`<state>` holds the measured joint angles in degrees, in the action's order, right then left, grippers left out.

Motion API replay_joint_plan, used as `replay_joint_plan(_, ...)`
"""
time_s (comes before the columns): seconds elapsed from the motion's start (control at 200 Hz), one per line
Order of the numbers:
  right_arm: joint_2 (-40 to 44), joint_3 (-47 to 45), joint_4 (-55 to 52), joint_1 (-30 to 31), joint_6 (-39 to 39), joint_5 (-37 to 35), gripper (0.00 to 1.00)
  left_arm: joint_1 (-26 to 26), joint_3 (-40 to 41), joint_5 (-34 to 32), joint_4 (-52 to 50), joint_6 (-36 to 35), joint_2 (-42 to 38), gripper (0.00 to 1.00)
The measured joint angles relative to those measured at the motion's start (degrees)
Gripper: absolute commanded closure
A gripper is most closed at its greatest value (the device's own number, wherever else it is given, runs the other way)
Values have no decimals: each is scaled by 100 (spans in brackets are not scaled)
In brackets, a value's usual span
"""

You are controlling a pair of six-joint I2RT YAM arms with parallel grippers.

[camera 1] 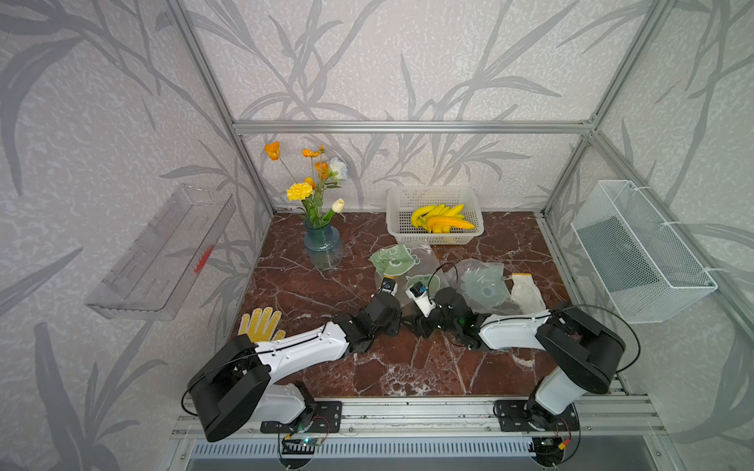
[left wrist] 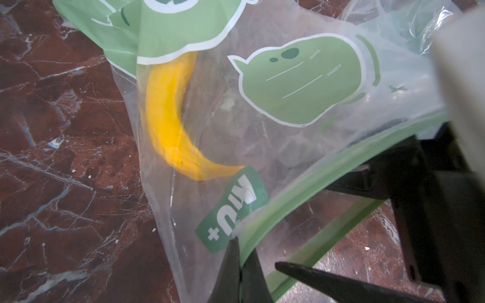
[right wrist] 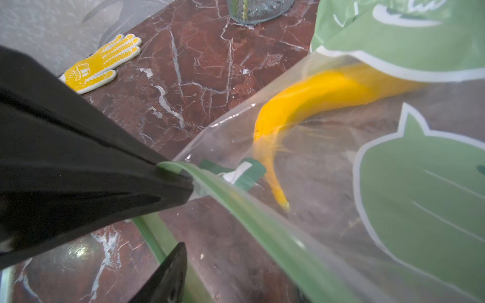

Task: Open the zip-top bag and take out the banana
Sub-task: Pick up the banana from the zipper food storage bag.

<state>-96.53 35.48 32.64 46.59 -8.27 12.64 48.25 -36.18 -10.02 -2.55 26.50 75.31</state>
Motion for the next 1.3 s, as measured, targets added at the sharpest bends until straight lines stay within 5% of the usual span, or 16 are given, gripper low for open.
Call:
replay_joint_plan(0.735, -1381, 1027, 164, -212, 651, 420, 34, -31, 249, 308, 304, -101, -4, 98)
replay_joint_plan(0.965, -1585, 1204, 142, -313, 763, 708, 46, -31, 271, 317, 411, -94, -2, 98)
replay_joint_plan(1.3, -1698, 1259, 151, -354, 782, 1108, 87, -31, 308, 256, 424, -81, -2, 98)
